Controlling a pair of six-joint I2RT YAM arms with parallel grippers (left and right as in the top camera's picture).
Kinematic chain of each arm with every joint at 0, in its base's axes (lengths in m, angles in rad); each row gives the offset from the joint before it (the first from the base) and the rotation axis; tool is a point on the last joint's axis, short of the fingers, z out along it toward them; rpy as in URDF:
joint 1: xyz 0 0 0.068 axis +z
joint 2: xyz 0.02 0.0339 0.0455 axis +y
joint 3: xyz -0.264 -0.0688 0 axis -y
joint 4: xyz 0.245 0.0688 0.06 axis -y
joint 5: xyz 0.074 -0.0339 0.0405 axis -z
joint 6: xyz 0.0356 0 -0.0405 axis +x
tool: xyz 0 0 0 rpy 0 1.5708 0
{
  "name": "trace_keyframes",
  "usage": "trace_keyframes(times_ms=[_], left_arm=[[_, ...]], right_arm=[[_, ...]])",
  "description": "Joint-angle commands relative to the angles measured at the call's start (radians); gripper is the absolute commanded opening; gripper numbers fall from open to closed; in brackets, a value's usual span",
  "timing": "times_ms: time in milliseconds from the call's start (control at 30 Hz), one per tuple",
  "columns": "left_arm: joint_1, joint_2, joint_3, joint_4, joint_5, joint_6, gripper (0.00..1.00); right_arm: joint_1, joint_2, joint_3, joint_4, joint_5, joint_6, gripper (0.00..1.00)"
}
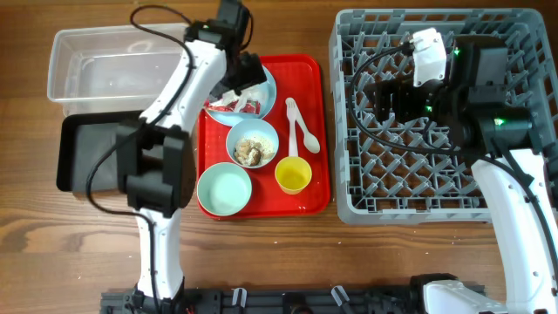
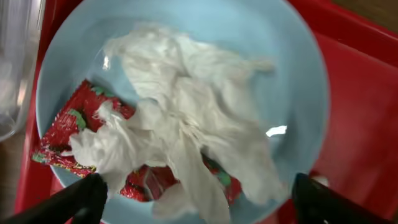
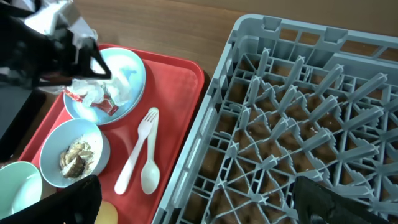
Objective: Sort waste into correct bins and load items into the dishwasher rack
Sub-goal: 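Tilt the light-blue plate with the left gripper, dumping paper into the clear bin, then grasp the bowl of rice and shells with the left gripper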
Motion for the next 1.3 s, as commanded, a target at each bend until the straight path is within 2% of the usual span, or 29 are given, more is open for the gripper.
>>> trace_keyframes(times_ms=[0, 133, 167, 200, 233, 267, 333, 400, 467, 567, 667, 833, 867, 900, 967, 1100, 1167, 1267], left_arm=[[0.002, 0.081, 0.019, 0.010, -0.086, -0.097, 1.00], [0.001, 0.148, 0.019, 0.037, -0.086, -0.093, 0.99], [0.001, 0.158, 0.019, 0.036, -0.085, -0.093, 0.87], [0.000, 0.164, 0.019, 0.034, -0.085, -0.093, 0.65], [0.000, 0.165, 0.017, 0.032, -0.085, -0.093, 0.09], [-0.001, 0.165, 0.017, 0.029, -0.085, -0.093, 0.04], [-0.001, 0.157, 0.021, 0.029, -0.085, -0.087, 0.04], [0.000, 0.132, 0.047, 0.022, -0.077, -0.032, 0.04], [0.007, 0.028, 0.140, -0.018, -0.079, -0.009, 0.04], [0.023, -0.089, 0.184, -0.027, -0.079, 0.008, 0.04], [0.119, -0.196, 0.184, -0.063, -0.095, 0.009, 0.04], [0.332, -0.121, 0.150, -0.057, -0.093, -0.022, 0.04], [0.352, -0.094, 0.150, -0.050, -0.093, -0.022, 0.07], [0.368, -0.070, 0.150, -0.038, -0.093, -0.021, 0.22], [0.393, -0.025, 0.150, 0.014, -0.094, 0.018, 1.00], [0.383, -0.068, 0.193, -0.013, -0.065, 0.168, 1.00], [0.324, -0.163, 0.226, -0.109, 0.013, 0.271, 1.00], [0.203, -0.215, 0.226, -0.272, 0.134, 0.329, 0.97]], right_arm=[[-0.002, 0.010, 0.021, -0.013, -0.024, 0.004, 1.00], [-0.002, 0.010, 0.021, -0.013, -0.024, 0.005, 1.00], [-0.002, 0.010, 0.021, -0.013, -0.024, 0.004, 1.00], [-0.002, 0.010, 0.021, -0.013, -0.024, 0.005, 1.00], [-0.002, 0.010, 0.021, -0.013, -0.024, 0.004, 1.00], [-0.002, 0.010, 0.021, -0.013, -0.024, 0.004, 1.00], [-0.002, 0.010, 0.021, -0.014, -0.024, 0.004, 1.00], [-0.002, 0.010, 0.021, -0.014, -0.024, 0.004, 1.00], [-0.002, 0.010, 0.021, -0.013, -0.024, 0.003, 1.00], [-0.002, 0.010, 0.021, -0.014, -0.023, 0.002, 1.00], [-0.002, 0.010, 0.021, -0.016, -0.020, 0.002, 1.00], [-0.002, 0.011, 0.021, -0.018, -0.020, 0.002, 1.00], [-0.002, 0.011, 0.021, -0.019, -0.020, 0.002, 1.00], [-0.002, 0.011, 0.021, -0.019, -0.020, 0.002, 0.99], [-0.002, 0.011, 0.021, -0.022, -0.020, 0.002, 1.00], [-0.002, 0.011, 0.021, -0.022, -0.020, 0.002, 1.00], [-0.002, 0.011, 0.021, -0.019, -0.020, 0.002, 1.00], [-0.002, 0.011, 0.021, -0.020, -0.021, 0.004, 1.00]])
